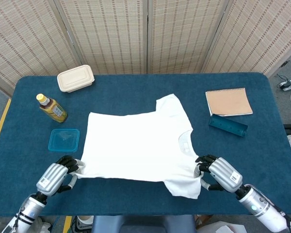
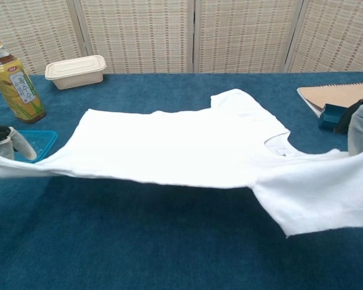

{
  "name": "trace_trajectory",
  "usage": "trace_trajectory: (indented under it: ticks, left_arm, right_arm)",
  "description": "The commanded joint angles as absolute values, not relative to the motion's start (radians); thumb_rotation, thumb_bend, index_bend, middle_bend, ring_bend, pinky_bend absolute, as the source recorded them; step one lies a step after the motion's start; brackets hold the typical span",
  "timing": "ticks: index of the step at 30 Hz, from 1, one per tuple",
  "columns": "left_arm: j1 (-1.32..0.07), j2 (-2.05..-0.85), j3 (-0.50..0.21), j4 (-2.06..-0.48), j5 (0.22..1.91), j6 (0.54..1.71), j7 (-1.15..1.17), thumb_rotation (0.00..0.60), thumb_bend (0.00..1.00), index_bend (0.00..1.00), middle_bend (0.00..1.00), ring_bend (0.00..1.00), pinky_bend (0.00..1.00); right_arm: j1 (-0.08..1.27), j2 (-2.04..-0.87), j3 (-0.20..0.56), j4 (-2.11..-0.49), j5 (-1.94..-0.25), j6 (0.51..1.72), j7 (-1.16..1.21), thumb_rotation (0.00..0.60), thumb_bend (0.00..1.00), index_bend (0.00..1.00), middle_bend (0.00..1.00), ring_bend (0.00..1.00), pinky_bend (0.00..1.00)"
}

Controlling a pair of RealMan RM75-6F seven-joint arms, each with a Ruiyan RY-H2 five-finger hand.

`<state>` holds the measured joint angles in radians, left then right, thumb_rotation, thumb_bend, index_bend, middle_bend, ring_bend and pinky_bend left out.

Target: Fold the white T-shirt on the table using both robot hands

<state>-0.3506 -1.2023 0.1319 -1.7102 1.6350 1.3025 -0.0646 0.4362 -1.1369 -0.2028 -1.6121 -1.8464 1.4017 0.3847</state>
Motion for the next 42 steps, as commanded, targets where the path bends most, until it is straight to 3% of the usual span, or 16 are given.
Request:
trace_trajectory:
  ticks: [1, 19, 26, 42]
  left_arm:
    - [-0.316, -1.156, 0.168, -1.746, 1.664, 1.331, -0.083, 0.600, 0.59, 0.76, 0.32, 0.27, 0.15]
    - [-0.154, -1.051, 0.265, -1.815, 1.805, 1.510, -0.101, 0.600, 0.59, 0.76, 0.32, 0.27, 0.15]
    - [-0.107, -1.052, 0.274, -1.816, 1.817, 1.530, -0.071, 0.600, 0.59, 0.76, 0.32, 0.27, 0.15]
    - [-0.194, -1.111, 0.146, -1.783, 1.683, 1.347, 0.041, 0.600, 0.59, 0.76, 0.32, 0.25, 0.15]
  right_arm:
    - [0.421, -1.090, -0.236, -1.666, -1.866, 1.407, 0.423, 0.600, 0.48, 0.87, 0.55, 0.28, 0.29]
    - [0.309, -0.935, -0.331, -1.792, -1.993, 1.531, 0.489, 0.600, 0.50, 0.88, 0.57, 0.29, 0.29]
    - [0.274, -0.923, -0.346, -1.803, -2.013, 1.544, 0.494, 0.600, 0.51, 0.88, 0.57, 0.30, 0.29]
    - [0.274, -1.022, -0.238, -1.780, -1.892, 1.410, 0.312, 0.600, 0.51, 0.88, 0.57, 0.30, 0.29]
